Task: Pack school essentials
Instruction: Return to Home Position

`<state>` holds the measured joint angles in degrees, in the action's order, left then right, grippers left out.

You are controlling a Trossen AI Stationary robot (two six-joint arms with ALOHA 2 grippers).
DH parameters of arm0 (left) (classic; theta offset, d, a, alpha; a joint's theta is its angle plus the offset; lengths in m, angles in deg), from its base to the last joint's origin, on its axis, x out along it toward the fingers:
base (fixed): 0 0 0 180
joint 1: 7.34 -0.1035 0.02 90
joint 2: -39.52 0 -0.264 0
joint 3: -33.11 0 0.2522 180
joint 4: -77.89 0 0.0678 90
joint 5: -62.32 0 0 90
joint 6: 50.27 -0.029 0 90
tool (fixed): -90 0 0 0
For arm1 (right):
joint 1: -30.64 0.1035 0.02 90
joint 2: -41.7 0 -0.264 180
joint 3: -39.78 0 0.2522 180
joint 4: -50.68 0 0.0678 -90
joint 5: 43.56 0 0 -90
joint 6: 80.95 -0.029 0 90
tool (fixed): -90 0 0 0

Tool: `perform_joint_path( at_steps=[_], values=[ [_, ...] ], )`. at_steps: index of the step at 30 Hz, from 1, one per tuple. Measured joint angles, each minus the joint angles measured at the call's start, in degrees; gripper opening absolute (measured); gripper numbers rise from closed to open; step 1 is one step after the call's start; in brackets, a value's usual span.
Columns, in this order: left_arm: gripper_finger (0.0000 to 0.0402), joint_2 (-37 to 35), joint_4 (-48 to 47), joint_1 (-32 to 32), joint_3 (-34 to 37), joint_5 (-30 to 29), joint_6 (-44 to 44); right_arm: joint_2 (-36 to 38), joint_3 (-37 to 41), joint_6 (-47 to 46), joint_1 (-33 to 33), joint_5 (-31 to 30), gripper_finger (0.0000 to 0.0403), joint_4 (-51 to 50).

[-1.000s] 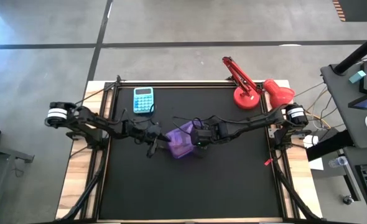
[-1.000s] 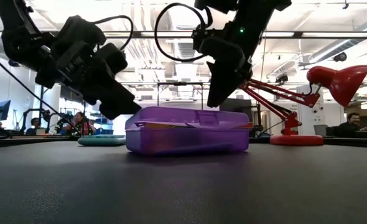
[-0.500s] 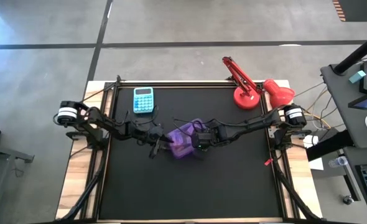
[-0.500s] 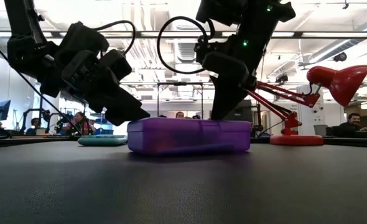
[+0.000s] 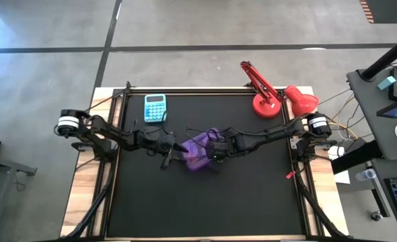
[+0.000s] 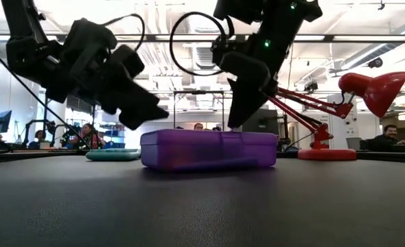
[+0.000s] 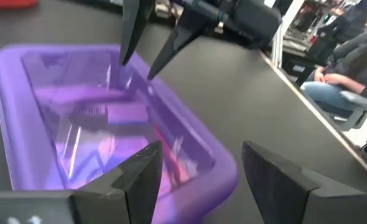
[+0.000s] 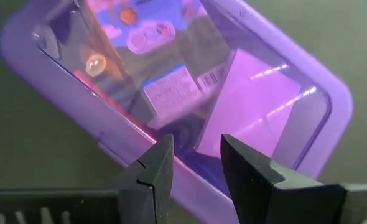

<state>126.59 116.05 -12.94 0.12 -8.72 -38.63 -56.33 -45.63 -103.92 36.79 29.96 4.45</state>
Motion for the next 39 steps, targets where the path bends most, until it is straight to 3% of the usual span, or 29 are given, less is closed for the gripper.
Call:
perform_joint_path(
  at_steps=[6,15,26,39],
  values=[
    [0.0205,-8.14,-3.51,0.01,0.02,0.52,-0.40,0.70,-1.16,4.57,0.04,-0.01,0.0127,-0.97],
    [0.0205,-28.98,-26.34,0.04,0.11,0.42,-2.05,6.48,1.96,8.69,0.22,-0.06,0.0116,-0.81],
    [0.0205,-49.27,-48.28,0.00,0.13,-6.16,-1.54,18.83,19.02,5.43,2.06,-0.05,0.0116,13.07],
    [0.0205,-63.54,-62.45,0.00,0.15,-12.53,-1.41,34.33,32.31,3.06,4.28,-0.09,0.0114,19.67]
  ],
)
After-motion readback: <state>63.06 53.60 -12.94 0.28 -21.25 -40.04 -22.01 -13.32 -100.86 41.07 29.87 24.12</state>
